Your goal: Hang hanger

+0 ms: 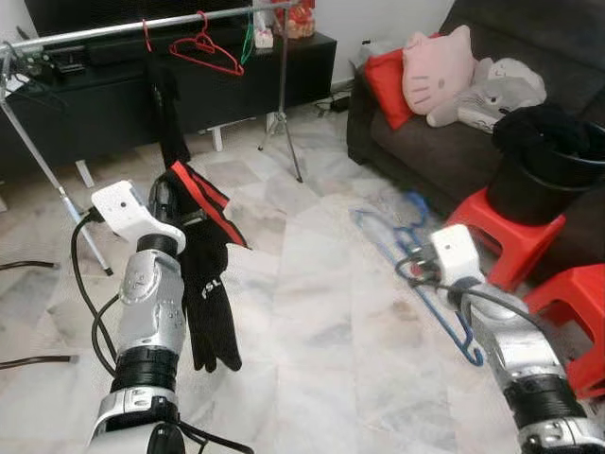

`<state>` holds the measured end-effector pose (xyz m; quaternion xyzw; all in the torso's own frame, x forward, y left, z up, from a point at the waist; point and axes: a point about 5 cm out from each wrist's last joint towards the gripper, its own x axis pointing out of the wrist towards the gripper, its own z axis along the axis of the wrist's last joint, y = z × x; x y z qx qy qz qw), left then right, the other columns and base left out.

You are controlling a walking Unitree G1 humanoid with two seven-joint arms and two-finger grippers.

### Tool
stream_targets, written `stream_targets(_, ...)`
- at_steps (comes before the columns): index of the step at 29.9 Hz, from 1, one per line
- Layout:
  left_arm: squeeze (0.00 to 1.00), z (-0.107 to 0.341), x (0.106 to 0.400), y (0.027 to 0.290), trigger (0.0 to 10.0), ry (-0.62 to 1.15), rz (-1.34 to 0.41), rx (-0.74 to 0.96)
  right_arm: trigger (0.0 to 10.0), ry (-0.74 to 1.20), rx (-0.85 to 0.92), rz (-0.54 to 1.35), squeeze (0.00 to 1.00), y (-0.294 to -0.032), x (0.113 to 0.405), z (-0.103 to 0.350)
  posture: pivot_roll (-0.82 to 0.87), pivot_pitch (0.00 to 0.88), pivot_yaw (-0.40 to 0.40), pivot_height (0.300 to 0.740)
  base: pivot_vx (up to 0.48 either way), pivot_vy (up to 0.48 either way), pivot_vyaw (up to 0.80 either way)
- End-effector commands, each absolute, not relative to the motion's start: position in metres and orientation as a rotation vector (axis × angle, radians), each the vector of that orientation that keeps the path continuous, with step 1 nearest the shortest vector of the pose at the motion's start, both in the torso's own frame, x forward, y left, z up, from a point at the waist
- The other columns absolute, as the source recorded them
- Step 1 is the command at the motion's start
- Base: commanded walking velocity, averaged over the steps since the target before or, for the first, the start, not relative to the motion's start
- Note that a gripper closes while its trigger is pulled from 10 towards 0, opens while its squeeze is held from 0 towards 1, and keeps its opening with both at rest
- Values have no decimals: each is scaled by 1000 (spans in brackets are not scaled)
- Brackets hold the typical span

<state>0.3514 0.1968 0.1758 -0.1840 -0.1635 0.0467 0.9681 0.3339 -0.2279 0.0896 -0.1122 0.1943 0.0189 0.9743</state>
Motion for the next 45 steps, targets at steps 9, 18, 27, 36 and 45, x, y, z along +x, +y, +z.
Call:
stream_targets(9, 0, 188, 352, 178, 0, -380, 27, -310, 10000, 551, 58, -235, 0, -227, 331, 45, -51, 0, -42, 740, 0, 0, 0)
stream_targets(18, 0, 183, 343, 172, 0, -381, 11, -298, 10000, 751, -9, -217, 0, -213, 299, 0, -16, 0, -54, 740, 0, 0, 0)
stream_targets(27, 0, 176, 326, 159, 9373, -375, -44, -245, 10000, 718, -68, -195, 0, -215, 291, -7, 33, 0, -79, 740, 0, 0, 0)
stream_targets(36, 0, 180, 318, 146, 10000, -377, -97, -231, 10000, 382, -75, -201, 0, -230, 305, 23, 0, 0, -37, 740, 0, 0, 0)
stream_targets(45, 0, 180, 320, 142, 10000, -351, -132, -224, 10000, 198, -127, -79, 0, -208, 270, 19, -37, 0, -15, 740, 0, 0, 0)
